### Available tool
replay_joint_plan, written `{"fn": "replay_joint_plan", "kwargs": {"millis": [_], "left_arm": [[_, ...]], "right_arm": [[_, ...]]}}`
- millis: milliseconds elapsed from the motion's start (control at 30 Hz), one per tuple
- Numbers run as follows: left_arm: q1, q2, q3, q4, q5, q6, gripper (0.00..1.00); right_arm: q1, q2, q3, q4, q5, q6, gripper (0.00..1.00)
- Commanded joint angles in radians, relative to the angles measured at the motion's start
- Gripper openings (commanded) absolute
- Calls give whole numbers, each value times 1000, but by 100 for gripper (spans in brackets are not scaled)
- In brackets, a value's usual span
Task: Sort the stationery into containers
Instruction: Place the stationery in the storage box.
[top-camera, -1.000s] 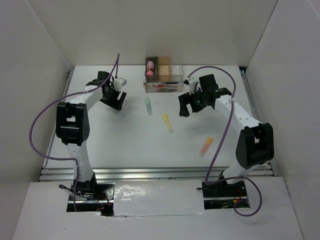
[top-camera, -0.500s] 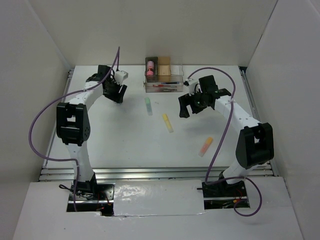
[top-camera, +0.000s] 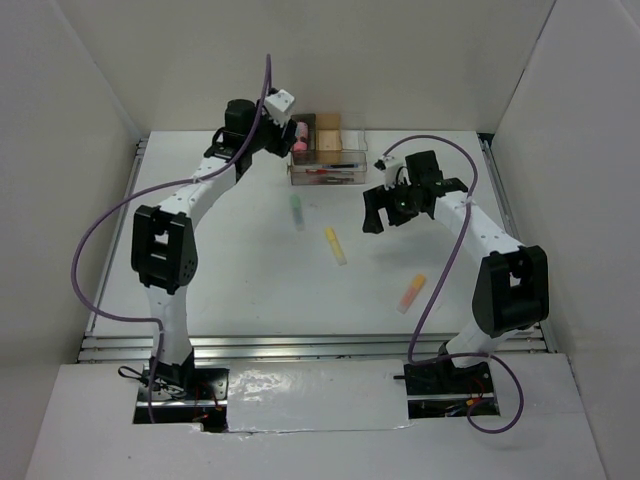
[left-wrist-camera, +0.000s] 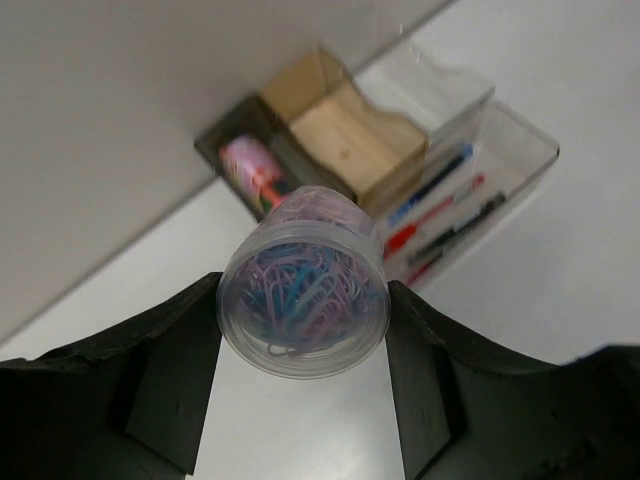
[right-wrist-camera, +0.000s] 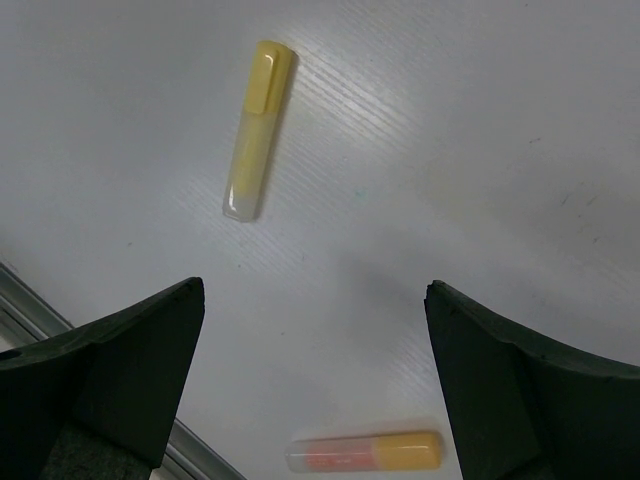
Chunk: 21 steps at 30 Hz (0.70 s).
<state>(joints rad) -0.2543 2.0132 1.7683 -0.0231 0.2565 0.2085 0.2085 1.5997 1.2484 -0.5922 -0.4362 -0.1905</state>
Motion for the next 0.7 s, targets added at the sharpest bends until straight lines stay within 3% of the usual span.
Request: {"fn": "replay_joint_plan", "kwargs": {"millis": [0,100,300,667], "left_arm": [[-17,88,89,343,13,-87,30],[-36,233,195,446,0,-176,30],[-56,458,462,443,-5,-279,29],[-82,576,525,485,6,-273,29]], "right_arm": [[-12,-18,-6,29,-35,22,97],[-14,-30,-9,32,-42,29,96],[-24,-49,-24,32,-65,42,96],[-41,-37,-30,35,-91,46,96]]}}
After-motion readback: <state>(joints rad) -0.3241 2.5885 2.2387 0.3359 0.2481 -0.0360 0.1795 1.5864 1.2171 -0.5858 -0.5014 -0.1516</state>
